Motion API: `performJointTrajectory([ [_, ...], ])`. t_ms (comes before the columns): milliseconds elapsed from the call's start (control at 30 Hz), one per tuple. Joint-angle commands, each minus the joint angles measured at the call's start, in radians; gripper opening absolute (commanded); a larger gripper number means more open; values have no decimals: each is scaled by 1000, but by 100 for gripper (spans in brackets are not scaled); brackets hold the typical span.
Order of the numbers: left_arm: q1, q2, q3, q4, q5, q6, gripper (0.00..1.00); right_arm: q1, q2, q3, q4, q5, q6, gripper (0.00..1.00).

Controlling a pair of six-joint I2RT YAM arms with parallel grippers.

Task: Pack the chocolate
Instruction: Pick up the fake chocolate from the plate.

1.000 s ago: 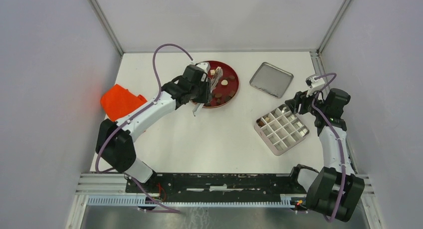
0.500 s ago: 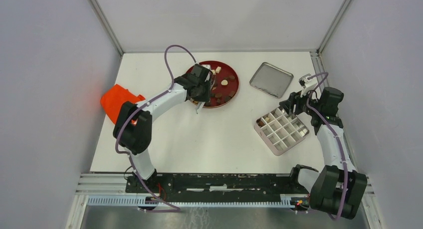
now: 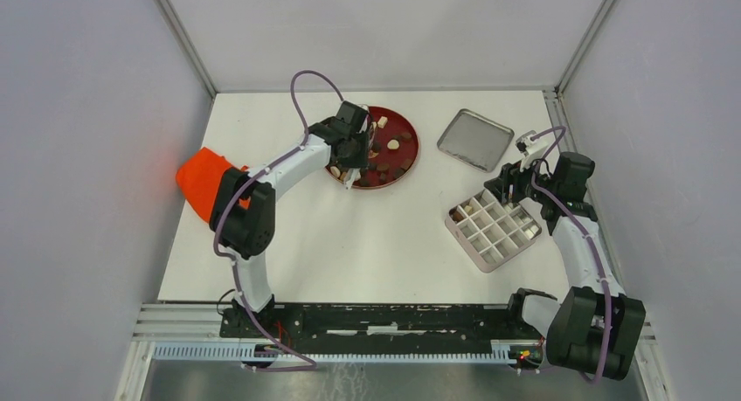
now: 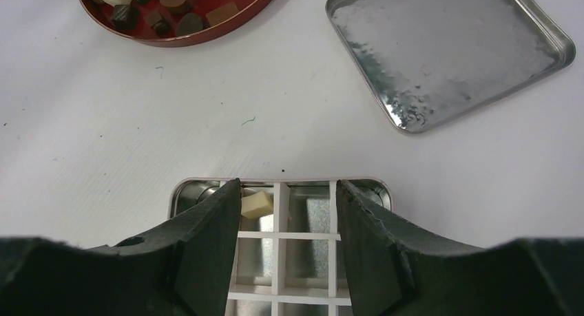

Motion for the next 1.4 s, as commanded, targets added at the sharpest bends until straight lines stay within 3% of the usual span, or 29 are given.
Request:
performJointTrajectory([
  [0,13,35,94,-4,14,54,37,6,0,35,12,7,-14,59],
  [333,50,69,151,-64,8,82,35,10,-1,35,13,4,-17,59],
  [567,77,78,149,-65,123,119,32,21,1,40,6,8,-21,59],
  [867,86,104,158,-104,147,145,29,22,1,40,5,9,-23,59],
  [1367,79,-46,20,-109,208,143,26,23,-2,38,5,6,-25,59],
])
